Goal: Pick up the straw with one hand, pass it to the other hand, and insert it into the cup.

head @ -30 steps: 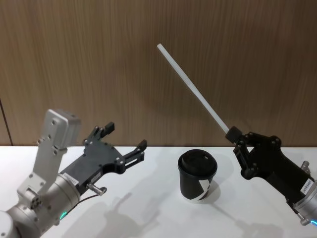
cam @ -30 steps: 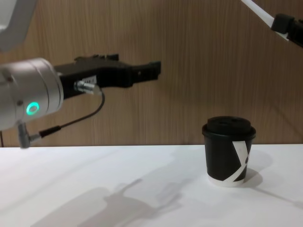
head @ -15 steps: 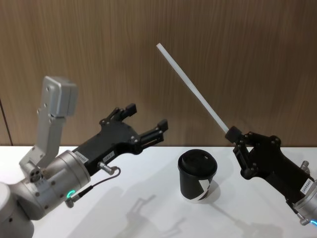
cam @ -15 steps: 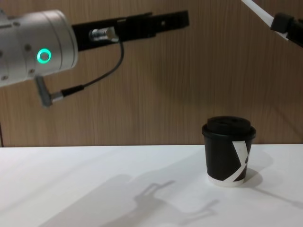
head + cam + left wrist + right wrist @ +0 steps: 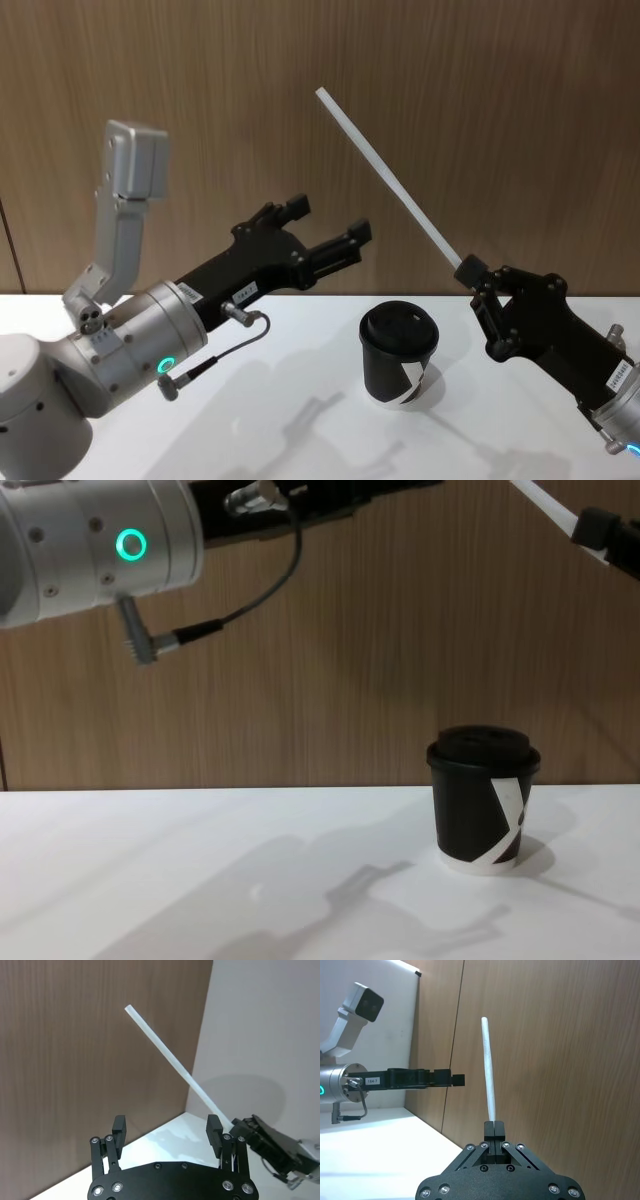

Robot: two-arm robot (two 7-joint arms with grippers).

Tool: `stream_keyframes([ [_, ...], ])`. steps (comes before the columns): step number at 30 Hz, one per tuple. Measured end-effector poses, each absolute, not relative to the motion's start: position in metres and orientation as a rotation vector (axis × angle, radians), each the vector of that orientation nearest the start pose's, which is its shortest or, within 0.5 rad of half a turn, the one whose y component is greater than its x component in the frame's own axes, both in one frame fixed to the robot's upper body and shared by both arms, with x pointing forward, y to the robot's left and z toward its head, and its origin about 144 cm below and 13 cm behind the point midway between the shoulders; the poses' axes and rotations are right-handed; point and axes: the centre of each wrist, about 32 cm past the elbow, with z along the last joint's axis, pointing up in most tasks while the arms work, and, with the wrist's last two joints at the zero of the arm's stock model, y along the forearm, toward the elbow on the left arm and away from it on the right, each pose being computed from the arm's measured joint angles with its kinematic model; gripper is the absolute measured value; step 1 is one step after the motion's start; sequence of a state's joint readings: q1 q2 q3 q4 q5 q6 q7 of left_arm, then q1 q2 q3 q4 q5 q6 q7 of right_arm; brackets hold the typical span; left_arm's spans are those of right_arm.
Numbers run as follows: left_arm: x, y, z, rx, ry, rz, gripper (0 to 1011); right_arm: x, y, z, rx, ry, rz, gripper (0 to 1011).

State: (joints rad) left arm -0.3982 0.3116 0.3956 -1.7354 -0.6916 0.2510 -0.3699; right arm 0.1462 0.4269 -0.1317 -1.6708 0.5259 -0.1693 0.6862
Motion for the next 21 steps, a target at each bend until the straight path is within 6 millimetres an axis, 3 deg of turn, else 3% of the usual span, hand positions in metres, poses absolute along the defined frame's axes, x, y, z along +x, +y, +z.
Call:
stream_keyframes([
  [21, 0.532, 0.158, 1.306, -0.313, 0.209, 0.526, 1003, 0.490, -0.299, 1.232, 0.249, -0.269, -0.713, 2],
])
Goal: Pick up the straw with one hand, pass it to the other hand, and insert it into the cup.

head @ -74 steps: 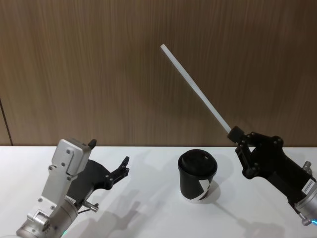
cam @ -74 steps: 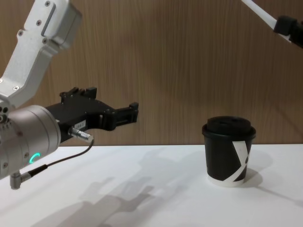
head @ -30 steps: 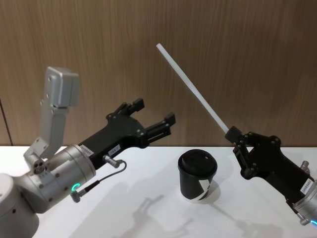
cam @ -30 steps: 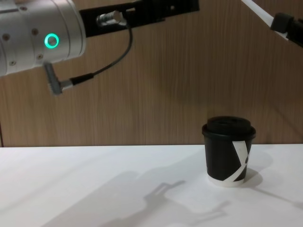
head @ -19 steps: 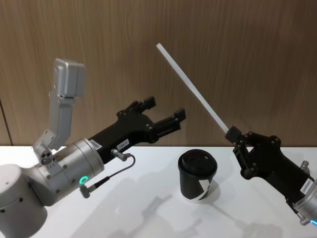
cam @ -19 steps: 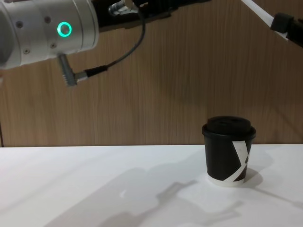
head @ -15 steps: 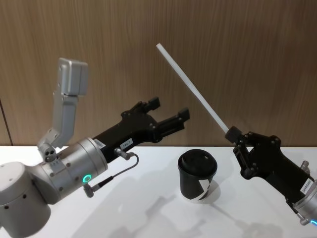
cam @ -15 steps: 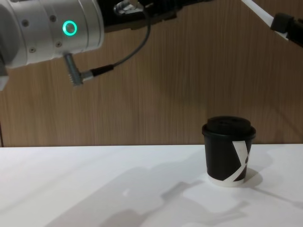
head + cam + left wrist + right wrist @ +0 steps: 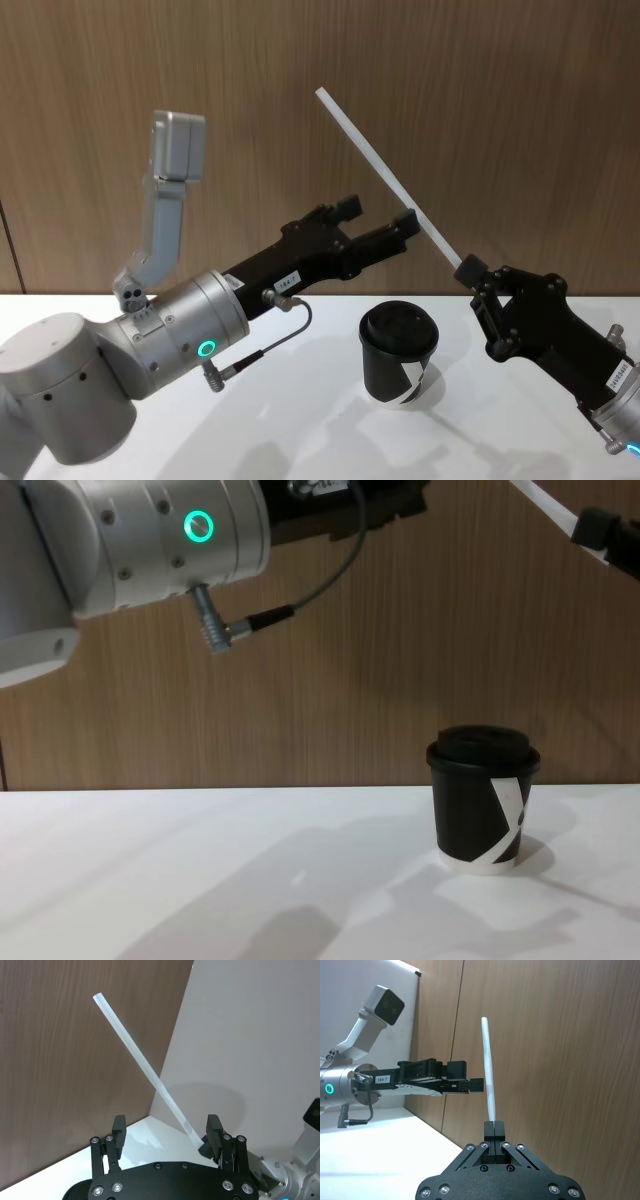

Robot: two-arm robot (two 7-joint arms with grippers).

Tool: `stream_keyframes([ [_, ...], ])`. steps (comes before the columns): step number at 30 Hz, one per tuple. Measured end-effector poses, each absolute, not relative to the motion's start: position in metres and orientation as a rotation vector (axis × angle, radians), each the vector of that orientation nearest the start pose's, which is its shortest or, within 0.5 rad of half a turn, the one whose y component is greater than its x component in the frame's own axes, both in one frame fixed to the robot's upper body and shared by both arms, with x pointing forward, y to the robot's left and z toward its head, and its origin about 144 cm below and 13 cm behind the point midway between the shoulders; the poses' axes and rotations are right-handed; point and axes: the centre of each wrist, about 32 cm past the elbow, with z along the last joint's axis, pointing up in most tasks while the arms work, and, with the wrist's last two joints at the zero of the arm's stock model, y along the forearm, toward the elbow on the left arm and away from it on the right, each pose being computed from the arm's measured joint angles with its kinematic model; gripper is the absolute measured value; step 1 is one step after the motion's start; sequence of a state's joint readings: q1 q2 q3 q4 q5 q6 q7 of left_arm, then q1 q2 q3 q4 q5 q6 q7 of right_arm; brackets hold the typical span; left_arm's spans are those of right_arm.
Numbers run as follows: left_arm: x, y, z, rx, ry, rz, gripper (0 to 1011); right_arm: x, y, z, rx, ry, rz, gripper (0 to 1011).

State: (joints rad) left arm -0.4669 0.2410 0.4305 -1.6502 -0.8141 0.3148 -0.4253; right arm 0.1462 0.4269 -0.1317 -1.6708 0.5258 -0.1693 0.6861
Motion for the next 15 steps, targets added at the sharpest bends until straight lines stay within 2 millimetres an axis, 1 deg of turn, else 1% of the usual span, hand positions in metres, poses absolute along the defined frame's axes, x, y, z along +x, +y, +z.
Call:
stream_keyframes([
  [15, 0.543, 0.146, 1.306, -0.364, 0.288, 0.491, 1003, 0.490, -0.299, 1.232, 0.249, -0.269, -0.713, 2],
])
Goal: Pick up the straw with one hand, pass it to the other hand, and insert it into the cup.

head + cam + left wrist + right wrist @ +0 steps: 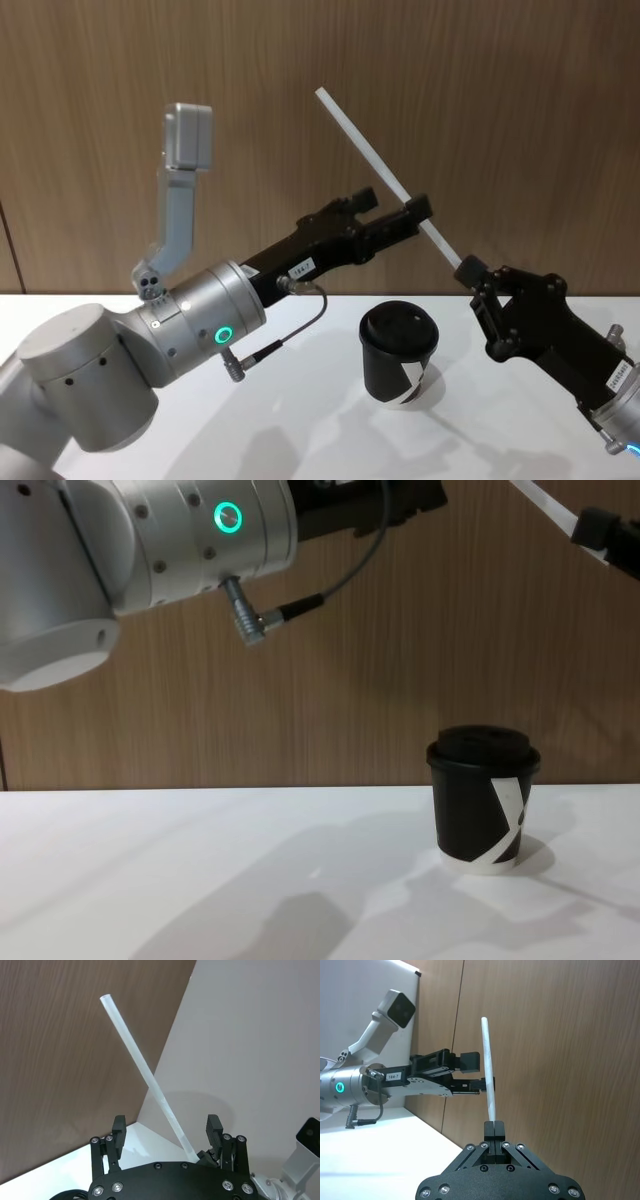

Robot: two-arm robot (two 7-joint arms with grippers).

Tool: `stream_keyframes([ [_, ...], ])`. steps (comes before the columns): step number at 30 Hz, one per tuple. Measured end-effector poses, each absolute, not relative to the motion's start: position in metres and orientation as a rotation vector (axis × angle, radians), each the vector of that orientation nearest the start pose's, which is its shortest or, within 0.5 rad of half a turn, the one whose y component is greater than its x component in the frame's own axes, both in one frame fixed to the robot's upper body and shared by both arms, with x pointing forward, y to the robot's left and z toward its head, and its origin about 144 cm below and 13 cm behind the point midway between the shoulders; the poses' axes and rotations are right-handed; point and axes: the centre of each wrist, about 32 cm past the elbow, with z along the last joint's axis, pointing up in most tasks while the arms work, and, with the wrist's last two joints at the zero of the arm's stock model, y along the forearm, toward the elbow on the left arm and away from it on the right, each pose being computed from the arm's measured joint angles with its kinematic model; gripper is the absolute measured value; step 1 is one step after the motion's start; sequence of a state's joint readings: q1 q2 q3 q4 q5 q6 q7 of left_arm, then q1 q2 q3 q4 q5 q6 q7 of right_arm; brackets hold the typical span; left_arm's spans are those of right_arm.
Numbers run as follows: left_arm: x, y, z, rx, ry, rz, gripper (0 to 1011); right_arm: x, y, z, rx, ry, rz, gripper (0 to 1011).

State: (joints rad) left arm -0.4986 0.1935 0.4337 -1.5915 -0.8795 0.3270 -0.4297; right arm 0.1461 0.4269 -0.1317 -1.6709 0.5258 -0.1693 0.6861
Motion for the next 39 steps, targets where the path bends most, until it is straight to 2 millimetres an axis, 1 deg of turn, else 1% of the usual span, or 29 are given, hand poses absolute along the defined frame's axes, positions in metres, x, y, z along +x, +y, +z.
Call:
stream_keyframes([
  [19, 0.556, 0.135, 1.298, -0.360, 0.357, 0.485, 1003, 0.490, -0.299, 1.232, 0.249, -0.269, -0.713, 2],
  [22, 0.557, 0.133, 1.297, -0.358, 0.363, 0.484, 966, 0.490, -0.299, 1.232, 0.249, -0.269, -0.713, 2],
  [23, 0.558, 0.133, 1.297, -0.358, 0.364, 0.484, 929, 0.490, -0.299, 1.232, 0.249, -0.269, -0.713, 2],
  [26, 0.559, 0.132, 1.296, -0.358, 0.367, 0.482, 885, 0.490, -0.299, 1.232, 0.249, -0.269, -0.713, 2],
  [27, 0.559, 0.132, 1.296, -0.358, 0.368, 0.482, 836, 0.490, -0.299, 1.232, 0.249, -0.269, -0.713, 2],
  [29, 0.559, 0.132, 1.296, -0.358, 0.369, 0.481, 788, 0.490, -0.299, 1.232, 0.249, -0.269, -0.713, 2],
  [30, 0.559, 0.132, 1.296, -0.358, 0.371, 0.481, 788, 0.490, -0.299, 1.232, 0.249, -0.269, -0.713, 2],
  [31, 0.559, 0.131, 1.296, -0.357, 0.371, 0.481, 724, 0.490, -0.299, 1.232, 0.249, -0.269, -0.713, 2],
  [32, 0.559, 0.131, 1.296, -0.357, 0.372, 0.480, 705, 0.490, -0.299, 1.232, 0.249, -0.269, -0.713, 2],
  [39, 0.560, 0.131, 1.295, -0.356, 0.375, 0.481, 466, 0.490, -0.299, 1.232, 0.249, -0.269, -0.713, 2],
])
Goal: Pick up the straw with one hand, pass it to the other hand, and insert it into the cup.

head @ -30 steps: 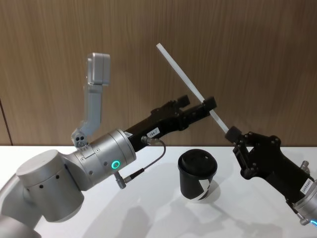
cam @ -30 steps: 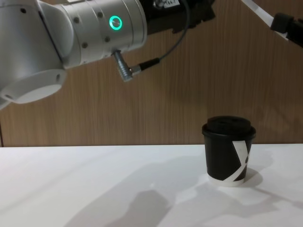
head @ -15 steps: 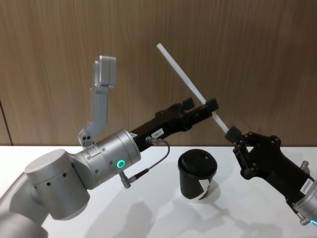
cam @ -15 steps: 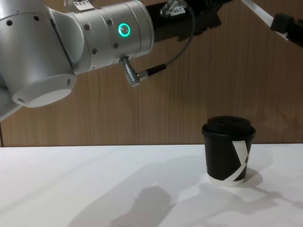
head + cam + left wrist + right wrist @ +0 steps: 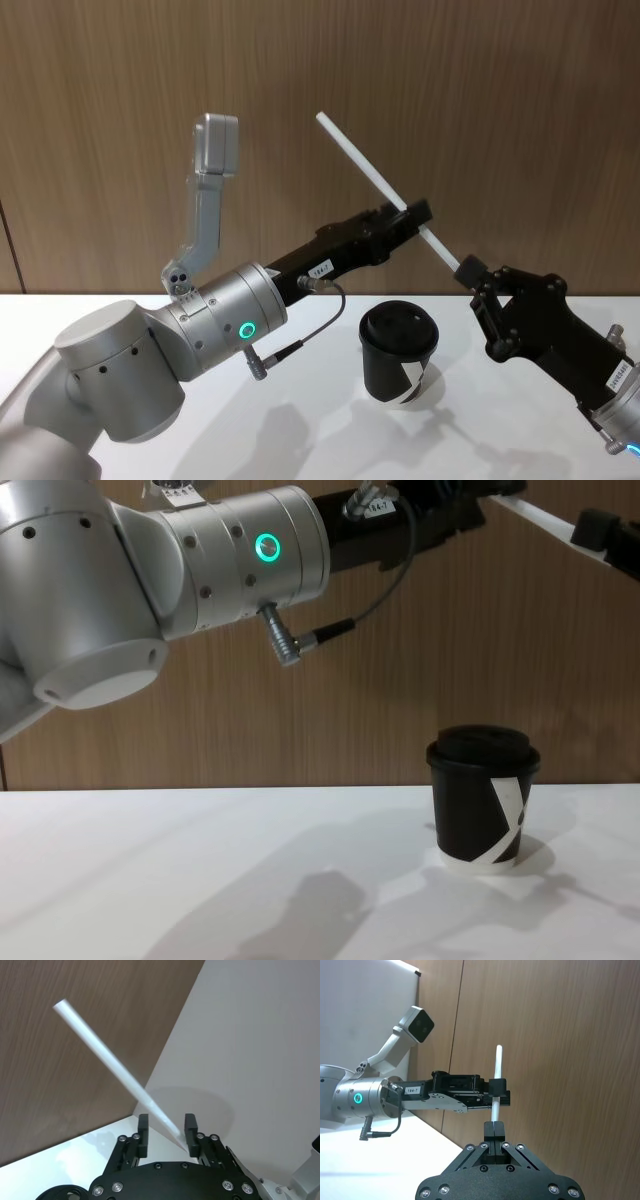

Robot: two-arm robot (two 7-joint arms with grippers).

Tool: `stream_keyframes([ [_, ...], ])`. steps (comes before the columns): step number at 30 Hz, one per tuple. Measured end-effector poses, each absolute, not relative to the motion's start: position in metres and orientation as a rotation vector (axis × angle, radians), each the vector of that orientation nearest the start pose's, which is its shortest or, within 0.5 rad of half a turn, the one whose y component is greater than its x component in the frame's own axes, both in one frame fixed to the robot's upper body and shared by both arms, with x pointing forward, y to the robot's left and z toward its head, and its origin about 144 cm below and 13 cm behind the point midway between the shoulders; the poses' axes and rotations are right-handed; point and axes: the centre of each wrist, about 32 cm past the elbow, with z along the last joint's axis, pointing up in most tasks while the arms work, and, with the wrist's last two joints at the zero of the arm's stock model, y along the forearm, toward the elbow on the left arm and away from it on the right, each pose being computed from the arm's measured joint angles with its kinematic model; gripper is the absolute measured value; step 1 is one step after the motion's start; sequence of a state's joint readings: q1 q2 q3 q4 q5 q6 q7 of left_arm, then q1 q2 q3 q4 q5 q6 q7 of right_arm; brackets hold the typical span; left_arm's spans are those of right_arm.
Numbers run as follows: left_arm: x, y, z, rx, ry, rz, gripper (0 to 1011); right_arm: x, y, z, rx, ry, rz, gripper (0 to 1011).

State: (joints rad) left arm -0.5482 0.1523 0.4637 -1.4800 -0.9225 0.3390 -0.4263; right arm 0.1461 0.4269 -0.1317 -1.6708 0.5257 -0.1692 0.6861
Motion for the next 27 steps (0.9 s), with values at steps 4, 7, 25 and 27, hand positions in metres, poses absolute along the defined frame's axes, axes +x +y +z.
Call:
stream_keyframes([
  [4, 0.5607, 0.1308, 1.2948, -0.356, 0.376, 0.481, 338, 0.4902, -0.2990, 1.2320, 0.249, -0.269, -0.713, 2],
  [7, 0.5608, 0.1306, 1.2947, -0.356, 0.377, 0.481, 257, 0.4902, -0.2990, 1.2319, 0.249, -0.269, -0.713, 2],
  [25, 0.5612, 0.1300, 1.2945, -0.355, 0.379, 0.480, 125, 0.4902, -0.2990, 1.2319, 0.249, -0.269, -0.713, 2],
  [27, 0.5612, 0.1301, 1.2944, -0.355, 0.379, 0.480, 108, 0.4902, -0.2990, 1.2319, 0.249, -0.269, -0.713, 2],
])
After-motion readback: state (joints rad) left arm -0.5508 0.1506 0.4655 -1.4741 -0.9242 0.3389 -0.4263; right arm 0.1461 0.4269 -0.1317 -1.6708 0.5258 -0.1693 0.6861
